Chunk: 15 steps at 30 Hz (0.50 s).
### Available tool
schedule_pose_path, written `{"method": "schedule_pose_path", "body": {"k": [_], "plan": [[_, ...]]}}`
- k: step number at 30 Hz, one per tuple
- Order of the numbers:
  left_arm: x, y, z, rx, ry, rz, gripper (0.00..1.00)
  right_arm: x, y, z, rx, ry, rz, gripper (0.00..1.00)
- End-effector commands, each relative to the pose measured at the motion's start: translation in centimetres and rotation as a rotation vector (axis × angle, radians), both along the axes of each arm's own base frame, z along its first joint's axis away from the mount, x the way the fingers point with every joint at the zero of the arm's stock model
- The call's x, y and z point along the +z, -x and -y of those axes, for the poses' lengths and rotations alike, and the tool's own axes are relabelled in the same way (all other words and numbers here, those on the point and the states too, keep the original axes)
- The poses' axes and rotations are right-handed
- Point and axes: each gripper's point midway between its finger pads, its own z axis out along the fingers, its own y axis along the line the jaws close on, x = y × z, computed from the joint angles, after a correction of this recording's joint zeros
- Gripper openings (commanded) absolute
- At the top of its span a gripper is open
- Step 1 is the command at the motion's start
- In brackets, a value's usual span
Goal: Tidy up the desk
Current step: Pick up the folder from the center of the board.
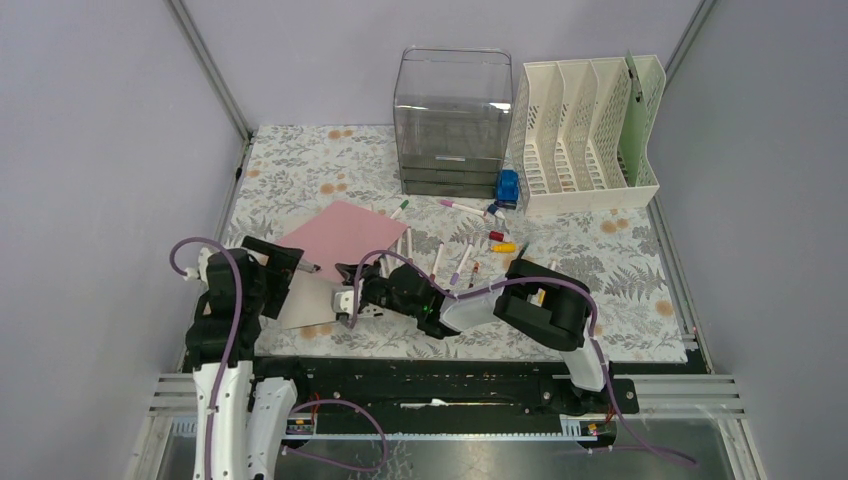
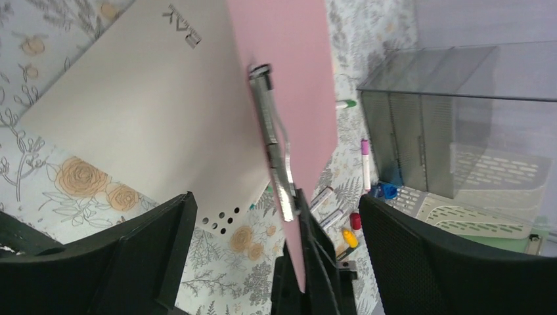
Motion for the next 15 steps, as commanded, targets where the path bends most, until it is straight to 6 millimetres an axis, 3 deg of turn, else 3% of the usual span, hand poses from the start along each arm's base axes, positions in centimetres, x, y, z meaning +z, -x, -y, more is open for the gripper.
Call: {"method": "schedule_pose_path", "body": {"k": [1, 8, 12, 15], "plan": [[-1.0, -1.8, 0.9, 0.015, 0.104, 0.030, 0.99, 7.1, -0.3, -0.3, -0.018, -0.167, 0.021, 0.00], [-2.6, -4.3, 1.3, 0.032, 0.181, 0.108, 0.96, 7.6, 0.4, -0.5, -0.006, -0.175, 0.016, 0.00], [-2.9, -5.1, 1.1, 0.035, 0.179, 0.128, 0.83, 7.7, 0.7, -0.5, 0.001, -0.176, 0.015, 0.00], [-2.9, -5.2, 0.9, 0.043, 0.168, 0.121, 0.67, 7.8, 1.1, -0.5, 0.007, -0.176, 0.014, 0.00]]}}
